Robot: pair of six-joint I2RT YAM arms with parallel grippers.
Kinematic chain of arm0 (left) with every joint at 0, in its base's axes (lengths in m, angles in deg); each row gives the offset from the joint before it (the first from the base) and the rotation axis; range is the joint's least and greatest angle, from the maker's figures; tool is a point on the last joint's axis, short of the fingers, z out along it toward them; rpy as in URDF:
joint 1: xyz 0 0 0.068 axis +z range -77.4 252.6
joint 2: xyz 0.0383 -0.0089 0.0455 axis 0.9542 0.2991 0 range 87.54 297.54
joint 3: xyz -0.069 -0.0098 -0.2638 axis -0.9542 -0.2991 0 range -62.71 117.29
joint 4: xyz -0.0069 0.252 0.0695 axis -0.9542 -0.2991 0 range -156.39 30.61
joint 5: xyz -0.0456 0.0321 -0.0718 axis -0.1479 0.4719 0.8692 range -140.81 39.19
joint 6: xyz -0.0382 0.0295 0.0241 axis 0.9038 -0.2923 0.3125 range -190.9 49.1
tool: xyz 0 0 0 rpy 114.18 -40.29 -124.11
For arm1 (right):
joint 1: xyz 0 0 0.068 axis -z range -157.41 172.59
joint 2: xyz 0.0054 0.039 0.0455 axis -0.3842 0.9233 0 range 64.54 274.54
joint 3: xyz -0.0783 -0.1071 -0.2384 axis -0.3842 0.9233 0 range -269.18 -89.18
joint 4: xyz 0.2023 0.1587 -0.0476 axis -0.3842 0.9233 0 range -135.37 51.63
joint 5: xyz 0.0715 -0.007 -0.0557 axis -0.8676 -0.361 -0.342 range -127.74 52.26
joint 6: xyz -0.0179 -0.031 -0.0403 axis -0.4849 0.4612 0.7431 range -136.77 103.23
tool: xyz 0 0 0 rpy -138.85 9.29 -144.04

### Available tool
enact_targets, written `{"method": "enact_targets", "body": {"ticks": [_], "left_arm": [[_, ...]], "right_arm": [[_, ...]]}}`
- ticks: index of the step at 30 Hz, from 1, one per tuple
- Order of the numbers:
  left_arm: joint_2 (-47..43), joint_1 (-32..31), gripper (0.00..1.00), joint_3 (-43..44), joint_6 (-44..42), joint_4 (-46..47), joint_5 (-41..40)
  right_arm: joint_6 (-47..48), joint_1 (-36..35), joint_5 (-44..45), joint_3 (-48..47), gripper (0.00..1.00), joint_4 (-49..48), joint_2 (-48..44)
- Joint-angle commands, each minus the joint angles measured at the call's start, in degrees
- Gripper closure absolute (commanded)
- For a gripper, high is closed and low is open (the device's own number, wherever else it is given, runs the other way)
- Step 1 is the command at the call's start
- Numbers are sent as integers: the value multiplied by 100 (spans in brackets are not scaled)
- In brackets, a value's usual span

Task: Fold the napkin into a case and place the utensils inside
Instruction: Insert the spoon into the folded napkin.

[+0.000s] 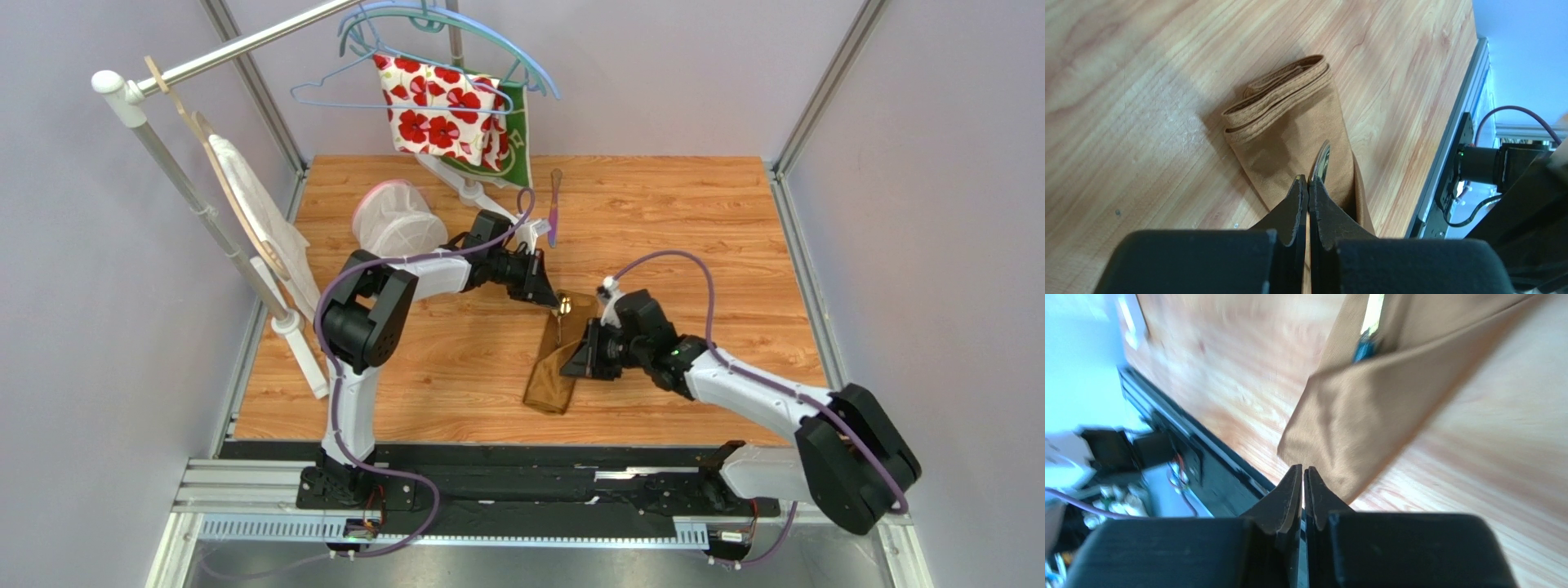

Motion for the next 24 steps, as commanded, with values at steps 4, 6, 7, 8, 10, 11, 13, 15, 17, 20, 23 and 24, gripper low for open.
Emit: {"method": "enact_targets", "body": {"ticks": [4, 6, 7, 8, 10, 11, 13, 15, 17, 20, 23, 24], "left_arm": [[-22, -37, 100, 269, -217, -107, 245], [-22, -54, 100, 278, -243, -107, 280], [-22, -54, 100, 278, -261, -159, 271], [-13, -63, 100, 313, -287, -185, 271], [13, -63, 100, 313, -287, -195, 306], [22, -63, 100, 313, -244, -177, 315], [40, -81, 100, 287, -208, -98, 350], [75, -107, 100, 286, -164, -80, 359], [93, -142, 100, 287, -129, -45, 403], [84, -195, 100, 260, -68, -19, 438], [119, -248, 100, 313, -76, -10, 421], [145, -248, 100, 304, -68, -19, 412]], "right_arm": [[538, 1543, 131, -544, 90, 1298, 44], [775, 1746, 244, -667, 91, 1324, 342], [846, 1782, 306, -807, 90, 1324, 440], [985, 1809, 393, -896, 91, 1324, 580], [1083, 1800, 429, -1124, 92, 1298, 948], [1092, 1800, 438, -1177, 92, 1228, 1064], [1110, 1800, 342, -1248, 94, 1105, 1371], [1110, 1800, 298, -1336, 95, 955, 1556], [1145, 1809, 280, -1432, 96, 885, 1802], [1163, 1792, 140, -1538, 98, 788, 2109], [1172, 1783, 61, -1687, 98, 727, 2304], [1180, 1774, 43, -1731, 99, 700, 2417]]}}
